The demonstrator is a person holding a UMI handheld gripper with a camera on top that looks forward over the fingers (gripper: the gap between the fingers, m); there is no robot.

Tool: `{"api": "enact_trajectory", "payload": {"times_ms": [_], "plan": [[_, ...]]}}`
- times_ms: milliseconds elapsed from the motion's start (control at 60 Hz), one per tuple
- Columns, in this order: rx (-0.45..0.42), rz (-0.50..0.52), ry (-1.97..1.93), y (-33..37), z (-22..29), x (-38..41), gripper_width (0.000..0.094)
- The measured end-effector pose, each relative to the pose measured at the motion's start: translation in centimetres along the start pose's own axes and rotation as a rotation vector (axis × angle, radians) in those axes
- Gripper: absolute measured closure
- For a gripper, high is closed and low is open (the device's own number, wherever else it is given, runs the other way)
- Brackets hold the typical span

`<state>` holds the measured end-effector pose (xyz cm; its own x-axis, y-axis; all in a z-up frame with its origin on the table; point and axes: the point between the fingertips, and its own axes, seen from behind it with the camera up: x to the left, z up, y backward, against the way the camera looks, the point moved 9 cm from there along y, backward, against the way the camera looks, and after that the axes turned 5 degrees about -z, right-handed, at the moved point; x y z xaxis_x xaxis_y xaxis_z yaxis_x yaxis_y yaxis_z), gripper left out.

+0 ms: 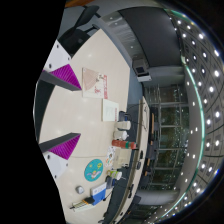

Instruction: Arrange mouse

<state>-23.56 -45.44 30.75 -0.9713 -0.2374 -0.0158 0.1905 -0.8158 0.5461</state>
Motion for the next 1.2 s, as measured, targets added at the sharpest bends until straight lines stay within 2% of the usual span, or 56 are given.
{"api": "enact_trajectory", "payload": {"times_ms": [150, 200, 400, 550, 650, 783, 950, 1200], "plan": [[0.056, -0.073, -0.025, -1.5, -2.7, -3.4, 0.0074], [0.074, -0.094, -0.04, -4.7, -4.8, -5.9, 0.0073], [0.151, -0.262, -0.095, -8.8, -11.7, -19.3, 0.0076], [0.143, -0.387, -0.123, -12.7, -14.9, -31.4, 0.0076], [0.12, -0.412, -0.137, -15.5, -15.7, -38.8, 0.008], [0.132, -0.417, -0.162, -19.4, -15.7, -45.7, 0.0079], [0.155, -0.38, -0.2, -23.6, -15.4, -49.8, 0.0082], [0.158, -0.349, -0.258, -27.6, -13.7, -52.0, 0.0081]]}}
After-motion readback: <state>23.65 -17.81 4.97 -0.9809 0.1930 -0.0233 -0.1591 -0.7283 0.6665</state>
